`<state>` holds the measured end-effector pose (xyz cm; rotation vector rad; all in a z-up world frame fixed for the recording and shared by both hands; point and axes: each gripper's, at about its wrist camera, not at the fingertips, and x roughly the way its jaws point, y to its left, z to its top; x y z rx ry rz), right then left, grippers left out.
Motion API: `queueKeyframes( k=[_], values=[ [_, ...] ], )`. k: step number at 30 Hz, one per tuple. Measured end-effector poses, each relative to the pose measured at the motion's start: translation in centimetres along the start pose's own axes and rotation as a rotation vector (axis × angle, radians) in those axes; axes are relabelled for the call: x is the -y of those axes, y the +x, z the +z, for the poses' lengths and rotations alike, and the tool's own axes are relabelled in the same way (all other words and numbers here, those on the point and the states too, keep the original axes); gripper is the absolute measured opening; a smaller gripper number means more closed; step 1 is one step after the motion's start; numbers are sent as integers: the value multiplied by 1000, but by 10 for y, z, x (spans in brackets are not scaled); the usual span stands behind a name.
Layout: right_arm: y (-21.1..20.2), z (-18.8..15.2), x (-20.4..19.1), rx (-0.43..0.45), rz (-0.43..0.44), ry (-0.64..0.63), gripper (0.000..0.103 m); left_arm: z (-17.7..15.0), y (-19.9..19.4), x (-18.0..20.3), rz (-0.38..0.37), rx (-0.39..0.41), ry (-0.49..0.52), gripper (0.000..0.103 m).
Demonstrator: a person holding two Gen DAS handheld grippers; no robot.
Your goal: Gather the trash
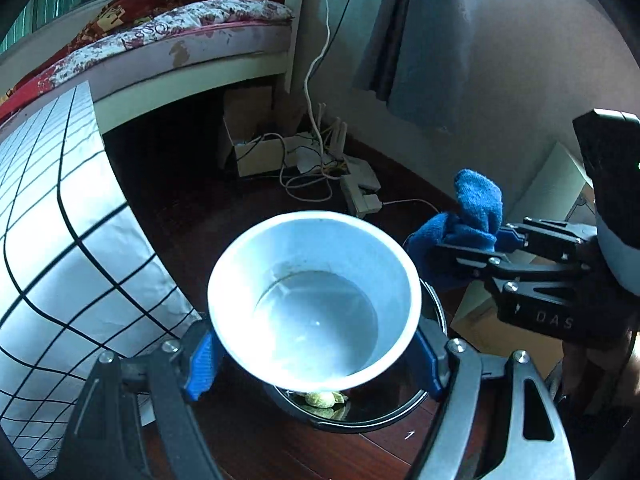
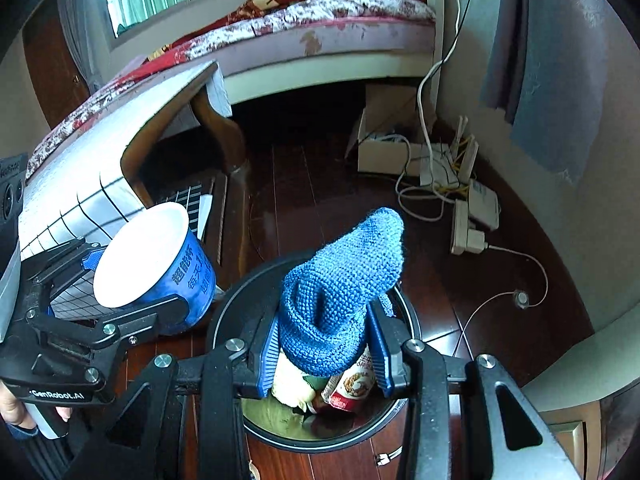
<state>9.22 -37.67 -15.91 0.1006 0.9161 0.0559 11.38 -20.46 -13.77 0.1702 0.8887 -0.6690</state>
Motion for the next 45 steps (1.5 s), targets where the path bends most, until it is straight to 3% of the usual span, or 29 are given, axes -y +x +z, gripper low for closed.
queueKeyframes(
  k=[5,8,9,11,13,18,45],
  values=[
    [18,-6,4,-52,11,-4,41,-3,16,-2,-25,-41,-10,79],
    [30,-9,6,-93,38,-15,43,-4,30,-5,-80,-64,-25,80],
    [37,-11,8,-121,32,-24,47,-5,34,-7,-96,-69,-35,86],
    [52,-16,19,-173,-39,-10,93,-8,40,-18,-71,-68,-87,99],
    [55,-18,27,-189,-55,24,102,-13,39,-30,-4,-52,-126,100],
    [53,-16,24,-177,-92,9,102,-19,42,-34,128,-51,-131,102],
    [42,-12,2,-124,-105,-54,102,-24,24,-33,167,-24,-103,102]
  ],
)
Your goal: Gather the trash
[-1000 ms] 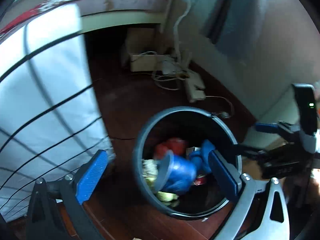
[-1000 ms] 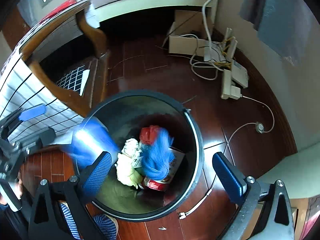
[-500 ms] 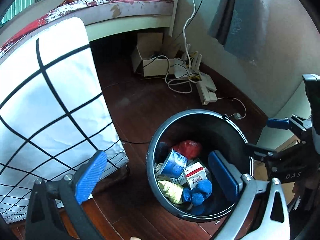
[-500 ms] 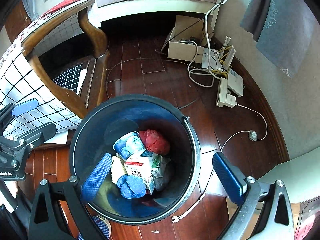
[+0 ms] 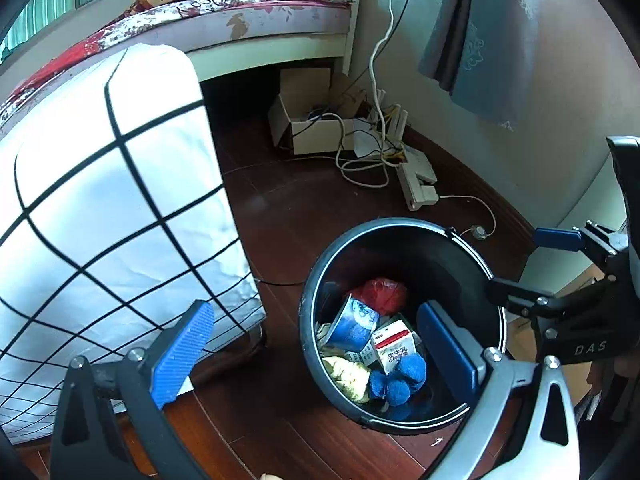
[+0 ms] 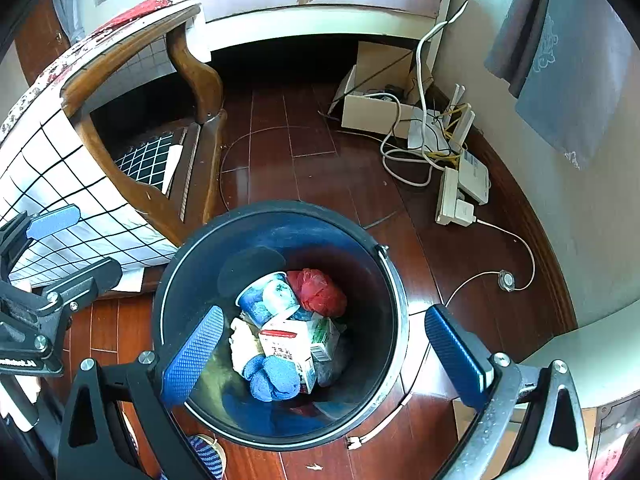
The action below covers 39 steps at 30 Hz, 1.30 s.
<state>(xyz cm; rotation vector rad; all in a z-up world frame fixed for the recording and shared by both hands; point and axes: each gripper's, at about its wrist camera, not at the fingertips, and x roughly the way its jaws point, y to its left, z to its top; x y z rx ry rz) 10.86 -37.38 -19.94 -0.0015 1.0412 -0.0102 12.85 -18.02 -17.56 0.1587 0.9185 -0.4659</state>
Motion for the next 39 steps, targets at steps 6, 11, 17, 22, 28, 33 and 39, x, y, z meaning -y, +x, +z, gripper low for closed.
queueKeyframes(
  k=[6,11,17,22,28,33,39],
  values=[
    [-11,-1,-6,25,-1,3,102,0,-14,-1,13,20,4,102],
    [-24,0,-11,45,-15,13,102,3,-31,-2,36,43,3,102],
    [-43,6,-19,72,-25,24,102,9,-53,-6,53,77,-8,102],
    [-58,13,-30,94,-36,24,102,12,-69,-10,79,104,-12,102],
    [-79,18,-42,124,-43,19,102,13,-89,-18,116,132,-18,102],
    [-103,22,-54,158,-61,9,102,11,-107,-19,164,130,-8,102],
    [-138,27,-66,190,-83,21,102,10,-143,-27,172,191,-44,102]
  ],
)
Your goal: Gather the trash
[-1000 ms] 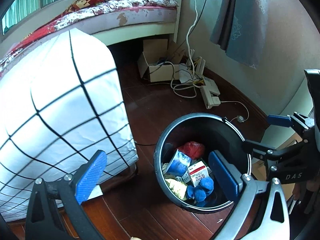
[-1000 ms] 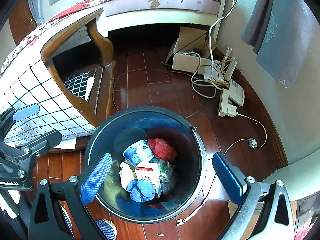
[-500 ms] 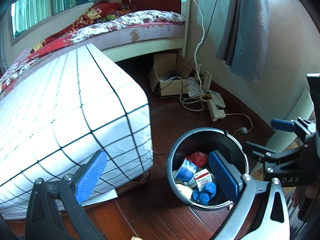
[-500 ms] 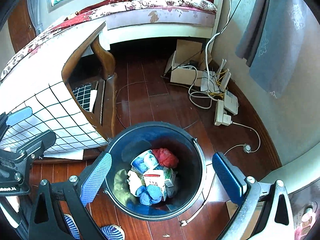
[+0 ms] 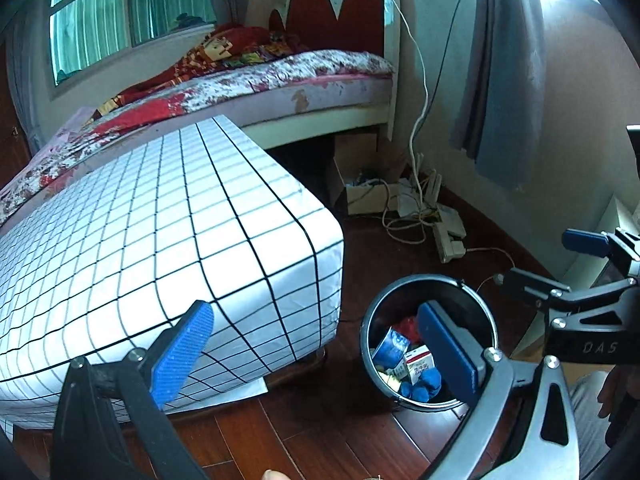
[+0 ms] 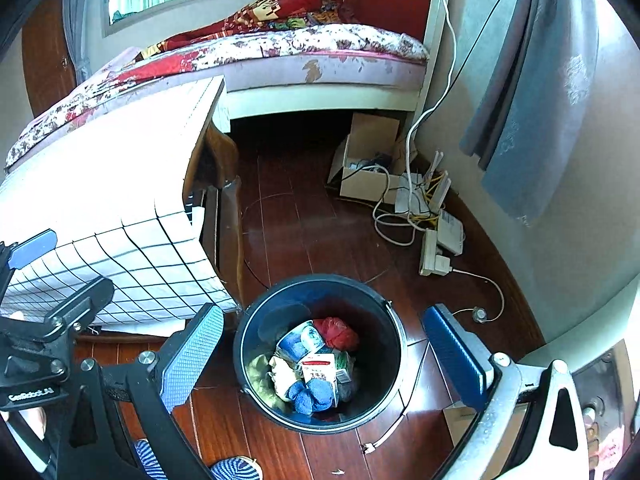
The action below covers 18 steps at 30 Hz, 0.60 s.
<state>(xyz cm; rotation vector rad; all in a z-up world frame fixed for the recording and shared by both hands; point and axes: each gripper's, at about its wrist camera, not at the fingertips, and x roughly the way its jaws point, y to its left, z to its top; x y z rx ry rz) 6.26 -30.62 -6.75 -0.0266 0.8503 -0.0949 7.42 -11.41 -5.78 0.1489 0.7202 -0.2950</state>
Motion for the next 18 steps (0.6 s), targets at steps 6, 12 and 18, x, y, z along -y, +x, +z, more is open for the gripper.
queueKeyframes(
  k=[6,12,18],
  values=[
    [-44,10,-12,53,-12,-1,102,4,-33,-13,10,35,-31,102],
    [-87,14,-24,107,-17,-2,102,11,-69,-19,21,102,-42,102],
    [-127,11,-36,158,-35,-16,102,13,-105,-18,21,165,-38,102]
  ],
)
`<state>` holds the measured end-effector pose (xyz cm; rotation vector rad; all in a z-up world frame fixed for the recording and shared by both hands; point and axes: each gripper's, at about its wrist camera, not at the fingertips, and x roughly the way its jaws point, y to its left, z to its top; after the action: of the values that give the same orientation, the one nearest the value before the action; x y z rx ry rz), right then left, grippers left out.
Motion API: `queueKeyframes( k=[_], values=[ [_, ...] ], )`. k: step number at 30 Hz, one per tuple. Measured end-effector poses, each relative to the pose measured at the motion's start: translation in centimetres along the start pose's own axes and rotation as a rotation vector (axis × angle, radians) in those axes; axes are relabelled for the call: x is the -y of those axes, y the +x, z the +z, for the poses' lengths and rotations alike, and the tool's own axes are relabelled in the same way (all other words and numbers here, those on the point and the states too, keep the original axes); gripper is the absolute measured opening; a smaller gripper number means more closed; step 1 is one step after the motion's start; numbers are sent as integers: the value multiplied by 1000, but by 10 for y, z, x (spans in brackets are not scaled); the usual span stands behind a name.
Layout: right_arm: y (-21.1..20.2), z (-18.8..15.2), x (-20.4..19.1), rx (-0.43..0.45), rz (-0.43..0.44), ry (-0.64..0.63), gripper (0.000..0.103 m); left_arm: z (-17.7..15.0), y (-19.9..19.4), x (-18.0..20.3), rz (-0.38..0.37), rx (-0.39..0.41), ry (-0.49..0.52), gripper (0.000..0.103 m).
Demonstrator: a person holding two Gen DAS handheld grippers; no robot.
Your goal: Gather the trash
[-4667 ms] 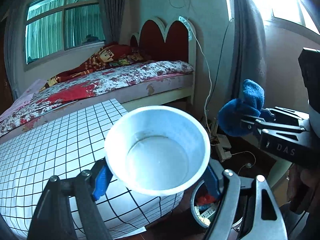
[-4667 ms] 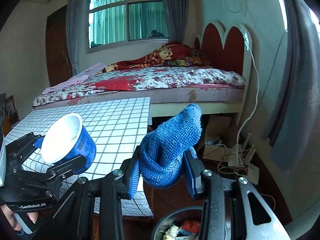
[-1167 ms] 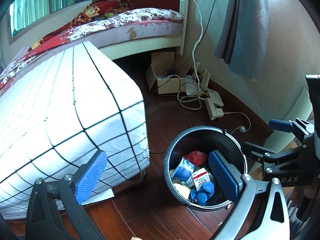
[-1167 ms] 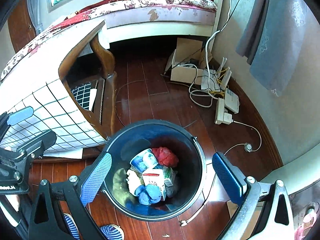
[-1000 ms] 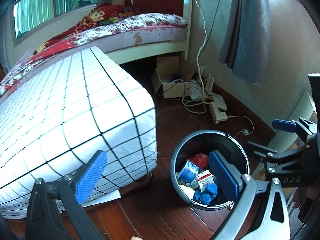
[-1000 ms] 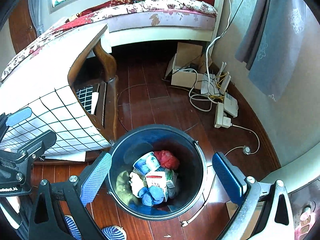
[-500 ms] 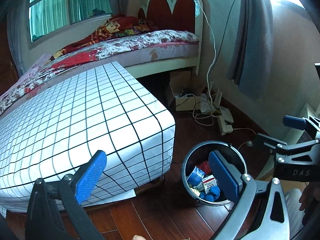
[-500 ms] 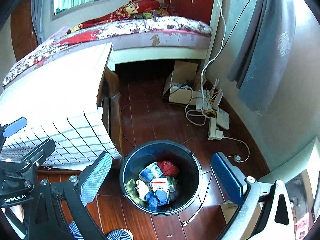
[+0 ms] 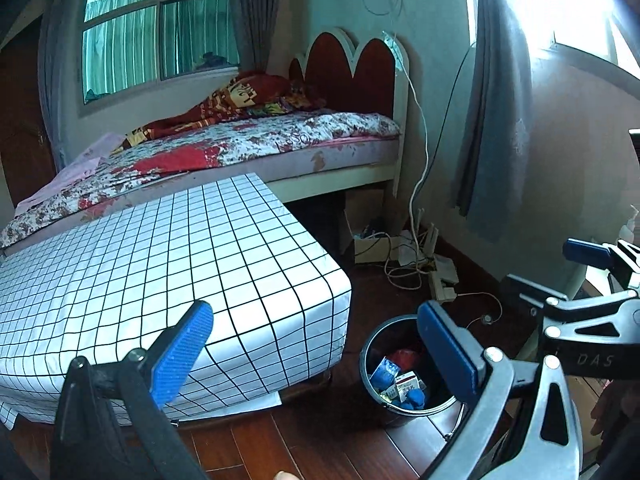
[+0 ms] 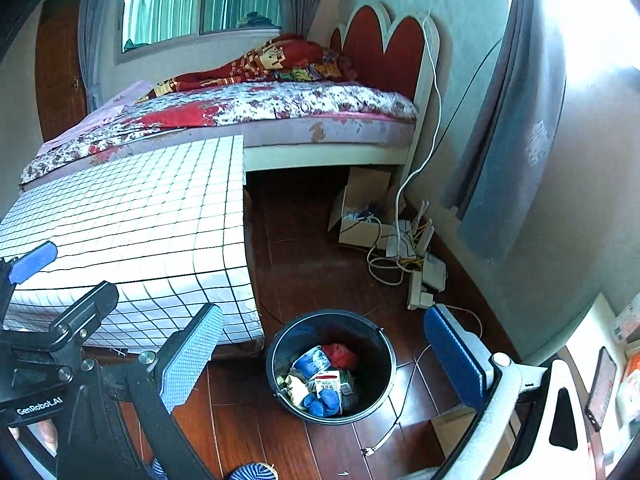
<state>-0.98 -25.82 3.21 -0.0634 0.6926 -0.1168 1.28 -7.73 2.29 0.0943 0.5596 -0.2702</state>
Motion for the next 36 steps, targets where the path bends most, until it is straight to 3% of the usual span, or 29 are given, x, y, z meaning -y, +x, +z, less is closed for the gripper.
queueKeyframes(
  k=[11,36],
  values=[
    [-42,3,3,86,-24,14,102,4,-32,3,-2,77,14,102],
    [-42,3,10,83,-41,22,102,7,-39,3,-1,112,-8,102]
  ],
)
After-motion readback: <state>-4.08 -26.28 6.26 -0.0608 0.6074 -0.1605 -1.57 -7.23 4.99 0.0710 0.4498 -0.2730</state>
